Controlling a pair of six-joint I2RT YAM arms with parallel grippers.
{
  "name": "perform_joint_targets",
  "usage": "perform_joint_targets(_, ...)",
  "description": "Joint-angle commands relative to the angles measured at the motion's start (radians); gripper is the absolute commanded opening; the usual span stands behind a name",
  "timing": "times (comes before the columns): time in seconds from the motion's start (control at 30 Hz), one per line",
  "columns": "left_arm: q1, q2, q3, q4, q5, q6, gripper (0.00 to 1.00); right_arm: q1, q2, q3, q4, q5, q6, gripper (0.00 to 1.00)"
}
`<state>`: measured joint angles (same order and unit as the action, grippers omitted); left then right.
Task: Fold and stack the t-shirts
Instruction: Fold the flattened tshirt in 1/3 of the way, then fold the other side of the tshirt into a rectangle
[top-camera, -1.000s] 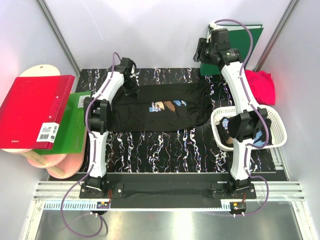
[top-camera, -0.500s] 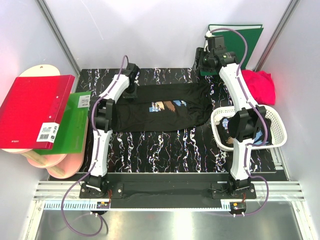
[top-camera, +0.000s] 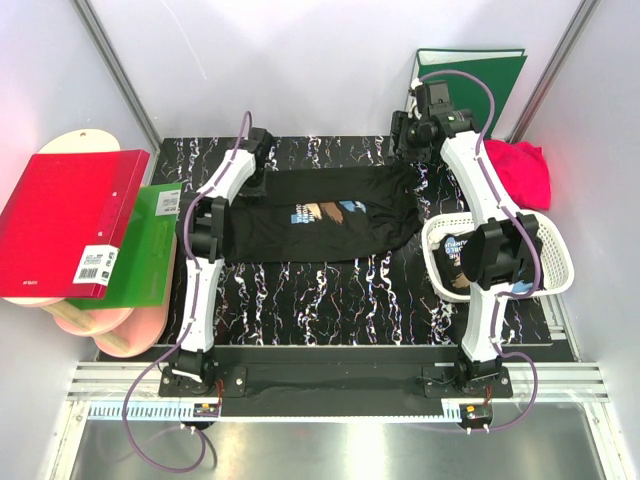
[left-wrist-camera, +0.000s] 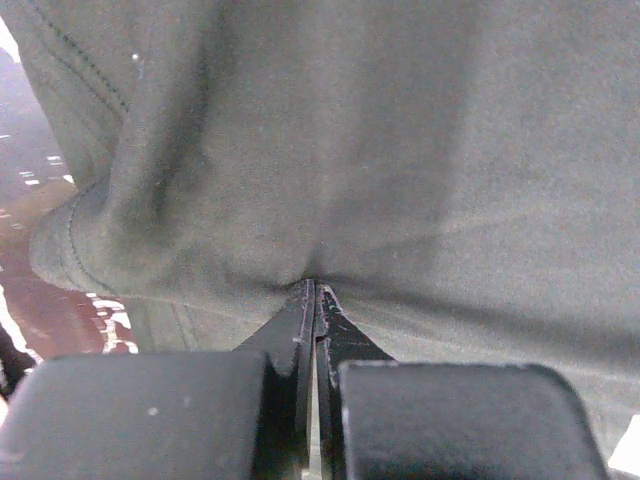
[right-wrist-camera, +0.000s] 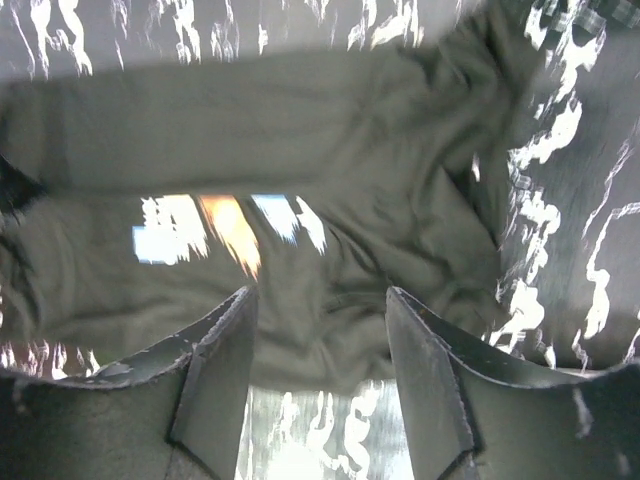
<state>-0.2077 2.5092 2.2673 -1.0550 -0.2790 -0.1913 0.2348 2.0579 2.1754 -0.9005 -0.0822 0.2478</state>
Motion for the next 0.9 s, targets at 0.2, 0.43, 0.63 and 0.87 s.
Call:
perform_joint_targets(0.2,0.137,-0.007,0.066,-0.008,0.022,0.007,0.11,-0.012,-0.079,-0.164,-0.170,-0.180,0.071,0.65)
perform_joint_targets(0.43,0.090,-0.168,0.021,0.047,0.251,0.013,0.99,-0.015,-0.149,-0.349,-0.244,-0.329,0.087,0.66)
perform_joint_targets(0.63,0.004,-0.314,-0.069,0.067,0.273,0.010,0.99,-0.014,-0.223,-0.547,-0.229,-0.337,0.102,0.62)
perform_joint_targets(0.87,-0.067,-0.408,-0.227,0.066,0.255,0.026,0.99,-0.011,-0.248,-0.673,-0.095,-0.284,0.142,0.58)
